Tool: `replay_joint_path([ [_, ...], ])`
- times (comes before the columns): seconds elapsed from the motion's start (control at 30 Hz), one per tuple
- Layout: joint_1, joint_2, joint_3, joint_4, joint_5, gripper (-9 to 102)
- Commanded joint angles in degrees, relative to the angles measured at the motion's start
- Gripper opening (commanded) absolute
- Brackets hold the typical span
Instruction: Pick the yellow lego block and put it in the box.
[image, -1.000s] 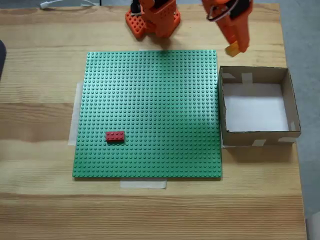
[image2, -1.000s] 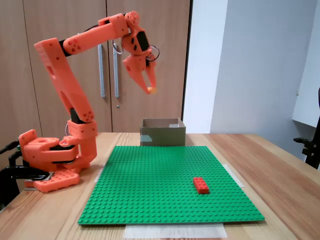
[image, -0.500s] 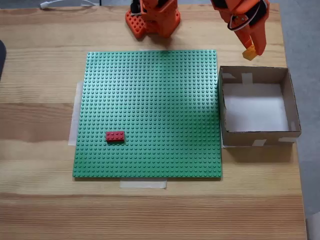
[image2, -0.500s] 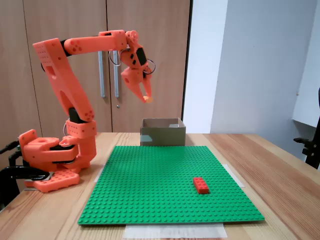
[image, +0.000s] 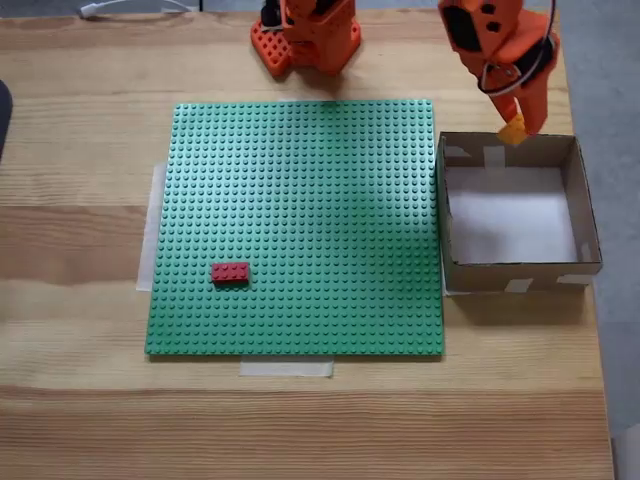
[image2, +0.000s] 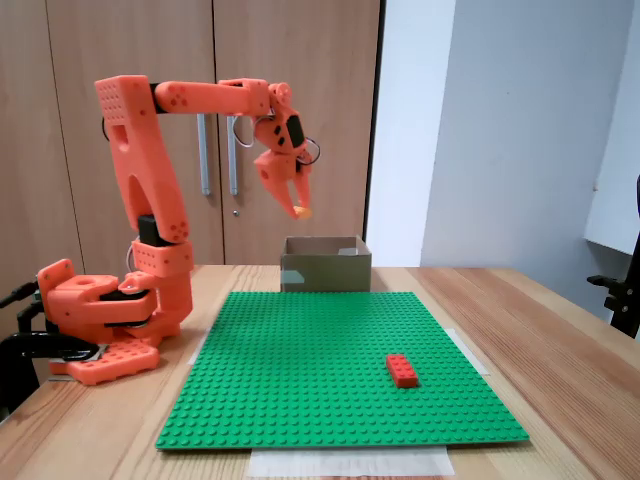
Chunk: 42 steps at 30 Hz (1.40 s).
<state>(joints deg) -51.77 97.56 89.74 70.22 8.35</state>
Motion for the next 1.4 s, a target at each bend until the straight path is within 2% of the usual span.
replay_joint_path([
  [0.0,-0.53,-2.02,-4.66,0.09,-0.35,-1],
  [0.6,5.45,-21.88,-18.11,-2.2,-1.23,-1],
  [0.93,5.71,-34.01,-30.85,3.16,-0.26,-1],
  [1.1,5.54,-36.74,-31.03,3.43,-1.14,-1],
  [1.37,5.62,-36.91,-26.1,-1.93,-2.99,-1],
])
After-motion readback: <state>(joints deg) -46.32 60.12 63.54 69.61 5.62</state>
